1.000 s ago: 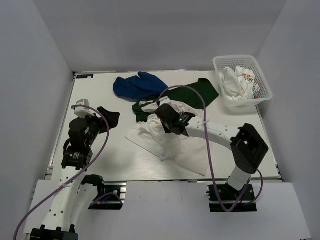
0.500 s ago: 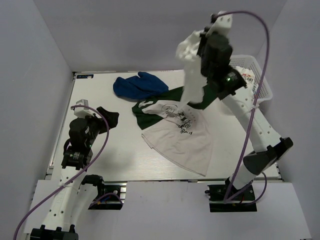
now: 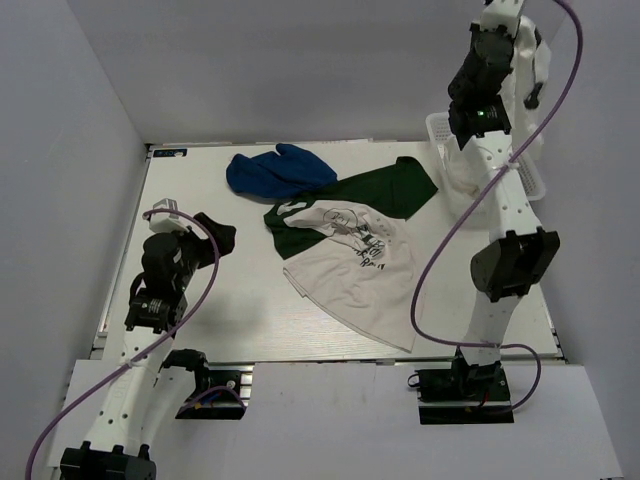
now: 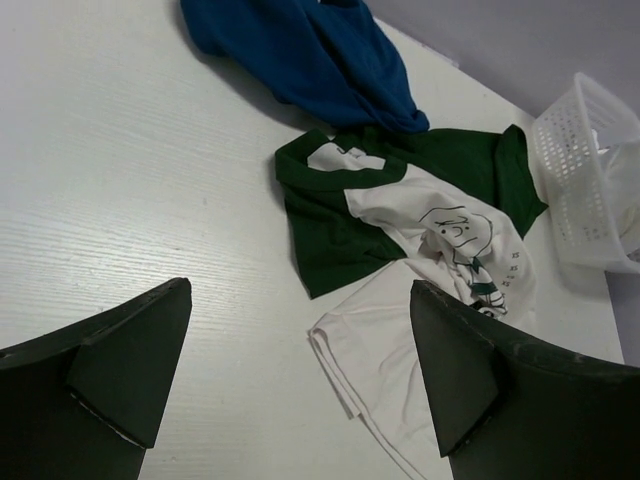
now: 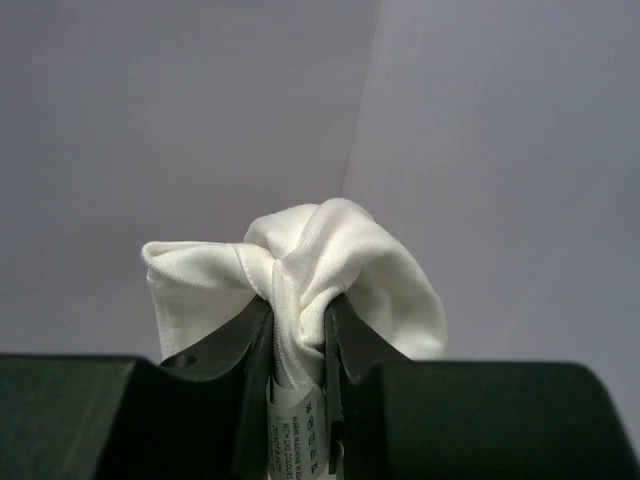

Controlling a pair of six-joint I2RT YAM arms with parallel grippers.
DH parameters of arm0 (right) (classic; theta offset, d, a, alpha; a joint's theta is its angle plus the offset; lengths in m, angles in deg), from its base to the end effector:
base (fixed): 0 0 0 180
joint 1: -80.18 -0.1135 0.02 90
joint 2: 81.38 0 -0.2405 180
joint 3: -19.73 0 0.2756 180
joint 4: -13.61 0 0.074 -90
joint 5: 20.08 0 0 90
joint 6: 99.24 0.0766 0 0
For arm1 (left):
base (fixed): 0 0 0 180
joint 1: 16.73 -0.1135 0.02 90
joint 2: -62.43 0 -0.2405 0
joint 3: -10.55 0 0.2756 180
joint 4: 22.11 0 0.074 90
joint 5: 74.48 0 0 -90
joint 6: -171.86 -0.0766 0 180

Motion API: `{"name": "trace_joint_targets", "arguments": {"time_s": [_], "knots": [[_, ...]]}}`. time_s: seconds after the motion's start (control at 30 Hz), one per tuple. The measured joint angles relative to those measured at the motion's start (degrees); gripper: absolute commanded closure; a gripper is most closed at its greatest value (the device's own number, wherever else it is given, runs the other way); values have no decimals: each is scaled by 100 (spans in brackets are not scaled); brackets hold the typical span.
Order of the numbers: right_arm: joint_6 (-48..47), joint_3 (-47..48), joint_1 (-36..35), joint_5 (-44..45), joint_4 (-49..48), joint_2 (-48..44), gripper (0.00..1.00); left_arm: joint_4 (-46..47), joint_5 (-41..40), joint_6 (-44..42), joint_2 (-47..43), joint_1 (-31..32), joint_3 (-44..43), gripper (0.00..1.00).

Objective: Fold and stack the t-shirts

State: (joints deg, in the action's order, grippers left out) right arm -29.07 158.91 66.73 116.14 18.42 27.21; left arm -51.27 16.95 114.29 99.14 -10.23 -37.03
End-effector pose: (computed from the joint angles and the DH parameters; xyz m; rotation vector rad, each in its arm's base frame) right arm 0.4488 0.0505 0.5369 0.3878 1.2242 -0.5466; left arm 0.2391 -0.0292 0.2620 -0.4137 1.8742 -0.4848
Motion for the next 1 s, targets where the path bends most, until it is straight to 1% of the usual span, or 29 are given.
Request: {"name": "trace_joint_targets", "arguments": {"time_s": [0.1, 0.13, 0.2, 0.23, 0.37, 0.47, 0.57, 0.7, 0.73, 0.8, 0.87, 1.0], "knots": [[42, -380, 420, -129, 11, 457, 100, -28, -42, 0, 170, 0, 0, 0], [144, -525, 557, -199, 111, 664, 70, -35, -50, 0, 221, 0, 0, 0], [367, -691, 761, -345, 437, 1078, 20, -83, -61, 0, 315, -4, -22, 0], [424, -769, 850, -409, 675, 1300, 10, -103, -74, 0, 352, -9, -39, 0], [568, -857, 901, -450, 1753, 1711, 10, -149, -107, 2, 461, -20, -111, 0], [822, -1172, 621, -601, 2203, 1338, 10, -164, -111, 0, 503, -26, -146, 0], [1268, -2061, 90, -863, 2461, 225, 10, -203, -116, 20, 505, -28, -149, 0], [2120, -3635, -754, -1475, 2507, -1663, 10, -289, -153, 74, 551, -28, -170, 0], [2402, -4245, -975, -1720, 2328, -2194, 10, -339, -186, 105, 590, -31, -208, 0], [2667, -4835, -1174, -1912, 2293, -2524, 10, -393, -227, 129, 684, -26, -280, 0], [2911, -5372, -1353, -2059, 2306, -2566, 10, -413, -221, 149, 750, -28, -319, 0], [3204, -6341, -1641, -2345, 2350, -1860, 10, -435, -181, 195, 813, -39, -321, 0]]}}
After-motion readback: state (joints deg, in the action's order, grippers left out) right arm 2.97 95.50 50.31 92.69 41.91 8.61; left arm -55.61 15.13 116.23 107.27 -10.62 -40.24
